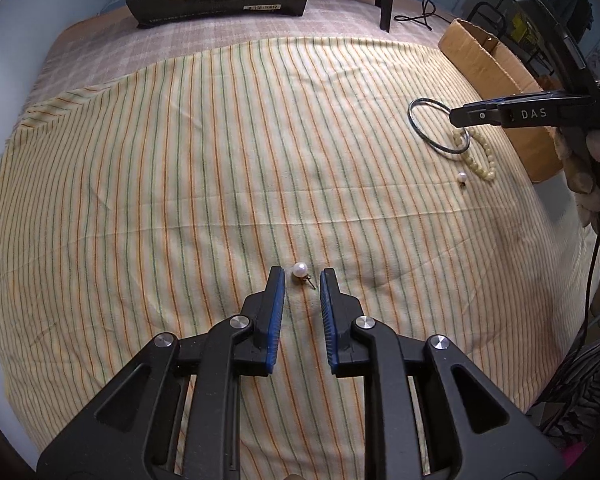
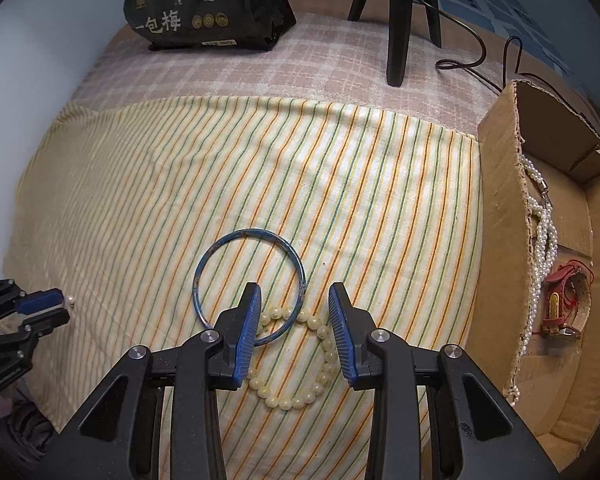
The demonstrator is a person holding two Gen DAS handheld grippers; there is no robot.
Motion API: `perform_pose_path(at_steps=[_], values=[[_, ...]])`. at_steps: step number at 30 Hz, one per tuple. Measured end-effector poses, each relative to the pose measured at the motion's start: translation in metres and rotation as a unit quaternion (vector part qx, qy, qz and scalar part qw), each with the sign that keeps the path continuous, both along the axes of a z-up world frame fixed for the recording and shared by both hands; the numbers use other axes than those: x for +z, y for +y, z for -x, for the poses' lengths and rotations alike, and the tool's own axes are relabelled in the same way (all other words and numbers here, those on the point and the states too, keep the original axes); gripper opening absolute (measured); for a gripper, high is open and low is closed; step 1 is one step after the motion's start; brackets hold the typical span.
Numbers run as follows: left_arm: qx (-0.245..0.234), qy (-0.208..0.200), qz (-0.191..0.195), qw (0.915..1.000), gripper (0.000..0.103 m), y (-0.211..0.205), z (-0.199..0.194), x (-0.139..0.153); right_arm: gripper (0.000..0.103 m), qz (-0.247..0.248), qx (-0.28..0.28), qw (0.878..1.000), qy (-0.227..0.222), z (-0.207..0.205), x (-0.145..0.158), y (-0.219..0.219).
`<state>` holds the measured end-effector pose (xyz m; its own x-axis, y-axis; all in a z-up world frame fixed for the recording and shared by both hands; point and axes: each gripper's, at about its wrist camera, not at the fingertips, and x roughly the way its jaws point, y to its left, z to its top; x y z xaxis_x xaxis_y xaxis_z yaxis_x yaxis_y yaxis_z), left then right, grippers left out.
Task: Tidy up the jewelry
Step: 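Move the right gripper to the blue bangle while the left approaches a pearl earring, then close the right gripper on the bangle rim while the left grasps the pearl earring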
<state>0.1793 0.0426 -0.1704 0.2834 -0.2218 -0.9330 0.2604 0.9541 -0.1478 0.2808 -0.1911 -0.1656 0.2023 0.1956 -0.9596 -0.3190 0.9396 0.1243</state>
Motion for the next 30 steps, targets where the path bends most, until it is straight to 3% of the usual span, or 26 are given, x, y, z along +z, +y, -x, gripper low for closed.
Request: perform_pose_path(at_steps=[12, 20, 30], values=[[-0.003, 0.004, -0.007, 1.0000, 0.016, -0.001, -0.003, -0.015, 0.024, 0.010, -0.006, 1.000, 0.010, -0.012, -0.014, 0.007], [-0.014, -0.011, -0.025, 0.9995, 0.008, -0.007, -0.001, -0.014, 0.006, 0.013, -0.008, 1.000, 0.002, -0.011, -0.017, 0.008], [-0.006, -0.018, -0.024, 0.9995, 0.007, -0.007, 0.003, -0.004, 0.003, -0.002, -0.007, 1.000, -0.026, 0.005, 0.002, 0.011]])
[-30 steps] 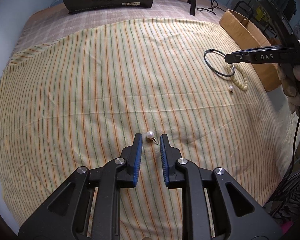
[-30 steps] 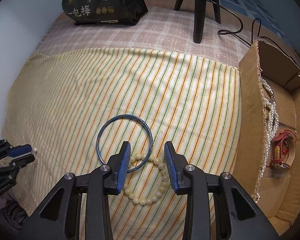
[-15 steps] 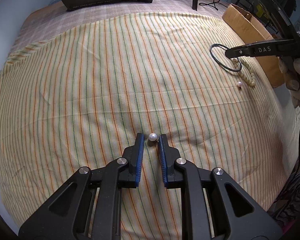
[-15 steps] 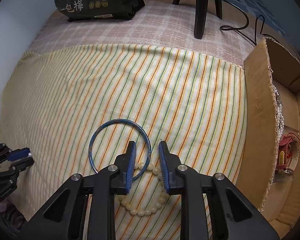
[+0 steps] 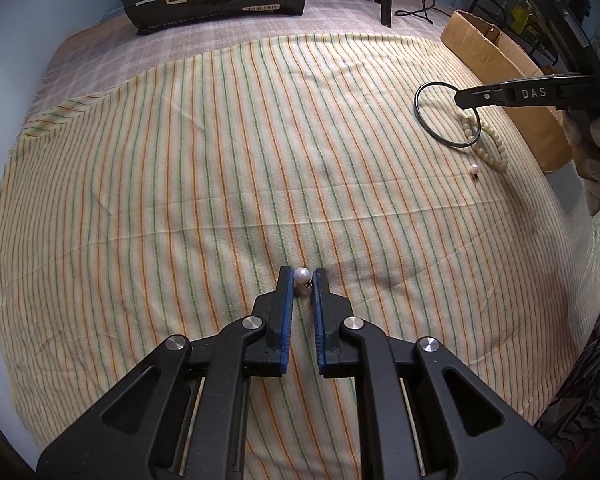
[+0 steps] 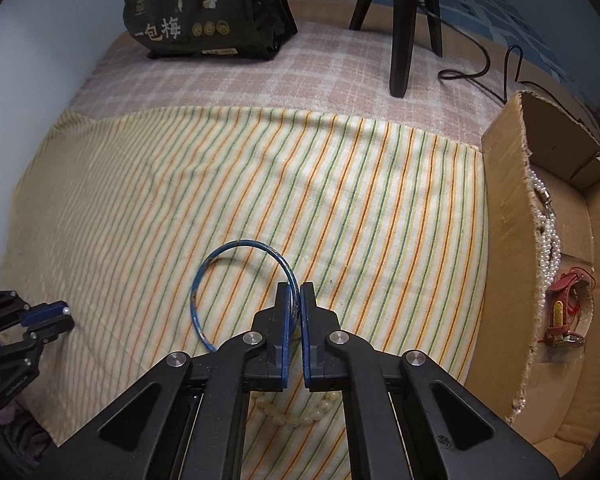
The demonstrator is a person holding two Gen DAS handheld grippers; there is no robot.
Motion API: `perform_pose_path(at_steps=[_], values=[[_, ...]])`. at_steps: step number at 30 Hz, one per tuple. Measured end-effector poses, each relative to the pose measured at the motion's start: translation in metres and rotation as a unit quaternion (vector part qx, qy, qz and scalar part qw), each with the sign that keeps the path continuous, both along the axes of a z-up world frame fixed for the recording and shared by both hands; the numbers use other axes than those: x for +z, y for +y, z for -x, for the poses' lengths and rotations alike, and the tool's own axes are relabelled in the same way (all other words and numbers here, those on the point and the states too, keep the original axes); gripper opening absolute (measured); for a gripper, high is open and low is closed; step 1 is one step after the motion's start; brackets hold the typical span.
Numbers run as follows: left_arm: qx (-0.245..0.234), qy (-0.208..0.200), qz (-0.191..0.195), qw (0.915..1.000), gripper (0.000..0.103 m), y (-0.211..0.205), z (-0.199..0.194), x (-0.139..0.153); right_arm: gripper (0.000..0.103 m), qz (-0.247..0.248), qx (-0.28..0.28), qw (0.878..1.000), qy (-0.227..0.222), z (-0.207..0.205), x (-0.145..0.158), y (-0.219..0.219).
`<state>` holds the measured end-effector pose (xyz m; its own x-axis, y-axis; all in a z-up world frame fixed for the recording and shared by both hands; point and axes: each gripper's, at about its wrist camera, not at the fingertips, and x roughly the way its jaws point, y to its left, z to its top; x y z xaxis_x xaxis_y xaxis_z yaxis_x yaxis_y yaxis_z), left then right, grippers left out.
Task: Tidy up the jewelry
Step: 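Close the right gripper on the bangle rim while the left grasps the pearl earring, then lift the bangle and earring and carry both over the cardboard box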
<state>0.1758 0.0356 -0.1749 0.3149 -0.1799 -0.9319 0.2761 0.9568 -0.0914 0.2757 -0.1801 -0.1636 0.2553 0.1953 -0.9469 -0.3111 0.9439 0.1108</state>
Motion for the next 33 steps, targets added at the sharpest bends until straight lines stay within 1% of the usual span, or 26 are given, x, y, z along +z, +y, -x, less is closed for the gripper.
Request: perform_pose_path(at_steps=[10, 20, 27, 33], values=[[0.003, -0.028, 0.015, 0.9995, 0.007, -0.004, 0.007, 0.026, 0.003, -0.022, -0.002, 0.999, -0.028, 0.010, 0.024, -0.011], [0.008, -0.051, 0.040, 0.9979, 0.007, -0.009, 0.010, 0.052, 0.002, -0.043, 0.009, 0.997, -0.058, 0.030, 0.056, -0.014], [0.000, -0.070, 0.051, 0.9963, 0.007, -0.023, 0.014, 0.070, 0.002, -0.057, 0.011, 0.995, -0.080, 0.041, 0.075, -0.019], [-0.012, -0.086, 0.066, 0.9940, 0.007, -0.042, 0.015, 0.086, 0.002, -0.068, 0.005, 0.993, -0.101, 0.052, 0.095, -0.035]])
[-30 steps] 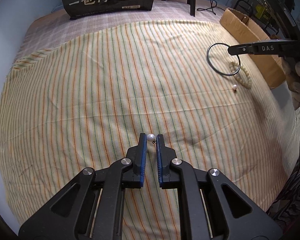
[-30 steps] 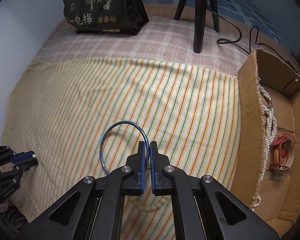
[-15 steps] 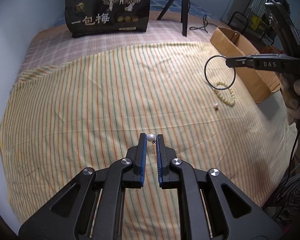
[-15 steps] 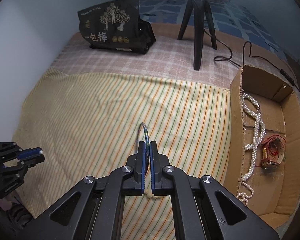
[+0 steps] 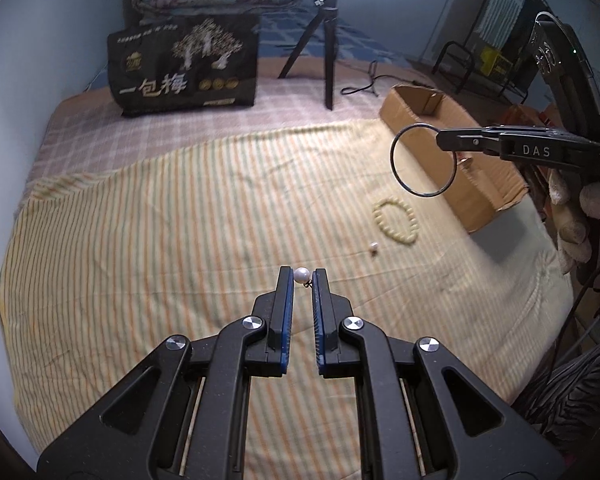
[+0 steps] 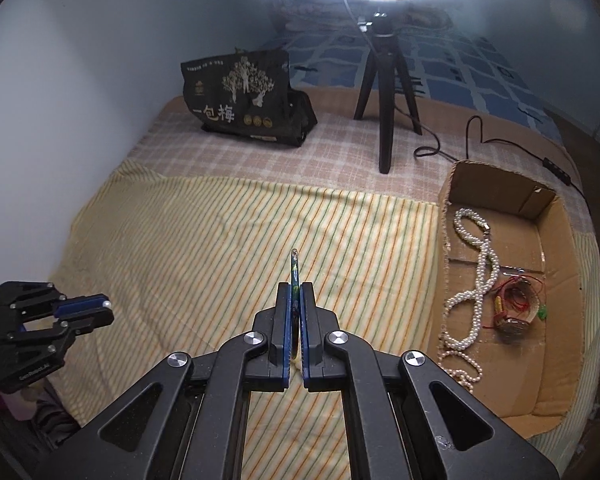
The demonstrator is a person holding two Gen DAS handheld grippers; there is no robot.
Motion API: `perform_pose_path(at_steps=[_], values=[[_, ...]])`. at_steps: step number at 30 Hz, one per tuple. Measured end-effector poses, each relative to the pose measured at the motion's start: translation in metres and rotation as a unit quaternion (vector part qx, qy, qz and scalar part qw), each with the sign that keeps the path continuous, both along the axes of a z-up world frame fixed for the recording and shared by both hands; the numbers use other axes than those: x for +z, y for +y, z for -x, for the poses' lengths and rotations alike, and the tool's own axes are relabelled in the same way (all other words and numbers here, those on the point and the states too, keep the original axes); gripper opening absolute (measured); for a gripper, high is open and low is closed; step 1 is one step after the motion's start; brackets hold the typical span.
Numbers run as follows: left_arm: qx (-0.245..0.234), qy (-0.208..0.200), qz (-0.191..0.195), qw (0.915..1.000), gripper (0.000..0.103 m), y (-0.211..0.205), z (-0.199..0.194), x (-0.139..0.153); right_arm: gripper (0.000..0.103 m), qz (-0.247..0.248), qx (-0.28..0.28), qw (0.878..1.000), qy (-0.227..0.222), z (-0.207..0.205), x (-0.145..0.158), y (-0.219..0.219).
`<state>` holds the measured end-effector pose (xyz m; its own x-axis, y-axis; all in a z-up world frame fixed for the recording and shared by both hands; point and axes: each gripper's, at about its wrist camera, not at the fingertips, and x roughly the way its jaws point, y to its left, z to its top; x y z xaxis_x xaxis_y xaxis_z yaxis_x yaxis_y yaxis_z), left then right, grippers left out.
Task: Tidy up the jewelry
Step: 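Lift the bangle and earring and carry both over the cardboard box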
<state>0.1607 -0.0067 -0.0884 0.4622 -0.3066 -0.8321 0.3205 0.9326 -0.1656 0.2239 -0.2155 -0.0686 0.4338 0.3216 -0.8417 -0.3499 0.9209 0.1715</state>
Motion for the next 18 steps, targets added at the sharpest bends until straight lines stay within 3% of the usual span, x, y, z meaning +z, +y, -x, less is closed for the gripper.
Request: perform_pose_path(at_steps=[18], values=[[-0.050, -0.027, 0.019, 0.9982, 0.007, -0.075, -0.004, 0.025, 0.002, -0.010, -0.069, 0.996, -0.054, 0.016, 0.030, -0.092]])
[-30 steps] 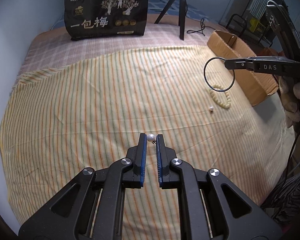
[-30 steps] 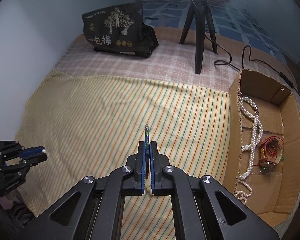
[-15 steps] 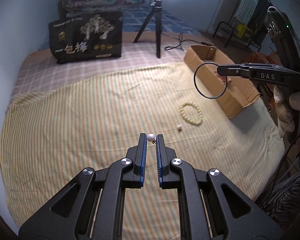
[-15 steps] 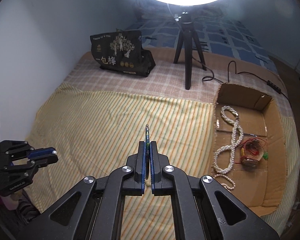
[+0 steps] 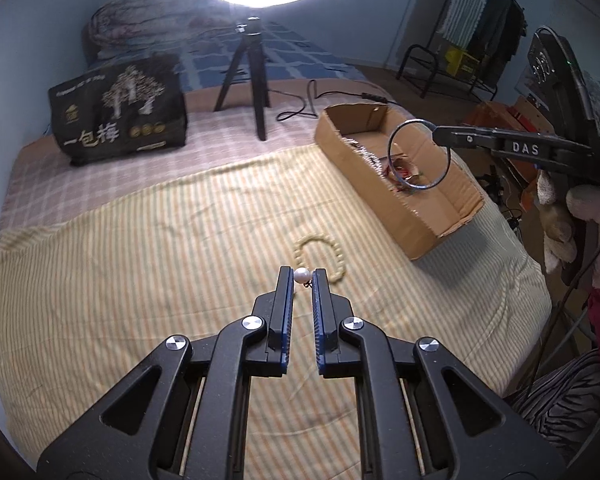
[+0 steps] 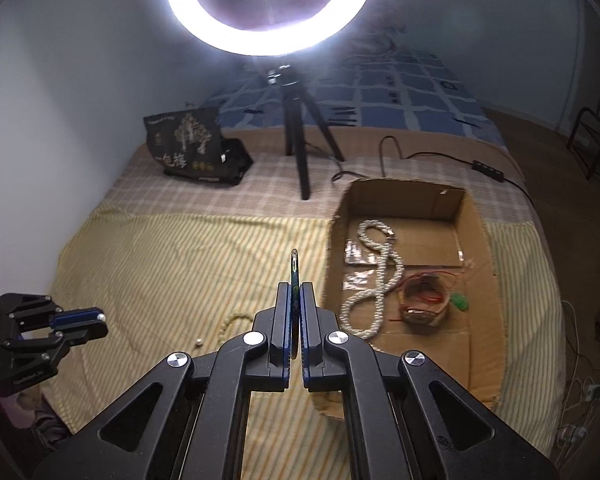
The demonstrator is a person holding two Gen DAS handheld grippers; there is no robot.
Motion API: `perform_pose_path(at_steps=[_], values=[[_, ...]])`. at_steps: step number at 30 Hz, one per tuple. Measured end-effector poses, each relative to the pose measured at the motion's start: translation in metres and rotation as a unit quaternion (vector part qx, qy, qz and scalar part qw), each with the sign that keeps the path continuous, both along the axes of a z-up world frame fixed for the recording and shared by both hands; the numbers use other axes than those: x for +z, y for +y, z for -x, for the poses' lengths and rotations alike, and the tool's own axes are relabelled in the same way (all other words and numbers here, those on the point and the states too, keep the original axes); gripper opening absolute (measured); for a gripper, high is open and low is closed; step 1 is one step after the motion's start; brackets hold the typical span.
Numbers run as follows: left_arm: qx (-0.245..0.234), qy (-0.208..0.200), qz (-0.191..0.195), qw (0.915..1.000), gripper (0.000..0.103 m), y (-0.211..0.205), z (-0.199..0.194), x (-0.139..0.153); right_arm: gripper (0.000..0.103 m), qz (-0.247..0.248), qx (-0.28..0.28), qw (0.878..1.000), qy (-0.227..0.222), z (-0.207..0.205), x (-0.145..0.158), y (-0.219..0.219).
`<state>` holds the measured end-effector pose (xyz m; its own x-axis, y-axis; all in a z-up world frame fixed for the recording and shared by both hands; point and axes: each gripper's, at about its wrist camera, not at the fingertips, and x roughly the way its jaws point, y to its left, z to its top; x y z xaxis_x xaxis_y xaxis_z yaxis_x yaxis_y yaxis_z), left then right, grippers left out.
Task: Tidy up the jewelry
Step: 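Lift the bangle and earring and carry both over the cardboard box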
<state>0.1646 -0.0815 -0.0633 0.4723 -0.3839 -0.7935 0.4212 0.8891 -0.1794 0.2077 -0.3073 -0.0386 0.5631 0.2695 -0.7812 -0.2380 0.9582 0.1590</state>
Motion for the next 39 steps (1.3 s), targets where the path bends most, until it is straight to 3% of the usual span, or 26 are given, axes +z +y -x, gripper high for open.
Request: perform_pose_path(at_steps=[21, 39], values=[[-0.055, -0.004, 0.041, 0.9976, 0.007, -0.109, -0.023, 0.000, 0.002, 0.016, -0.062, 0.998, -0.017, -0.012, -0.003, -0.080], [-0.081, 0.010, 0.028, 0.9963, 0.007, -0.161, -0.037, -0.023, 0.002, 0.017, -0.088, 0.996, 0.013, -0.017, -0.029, -0.115]])
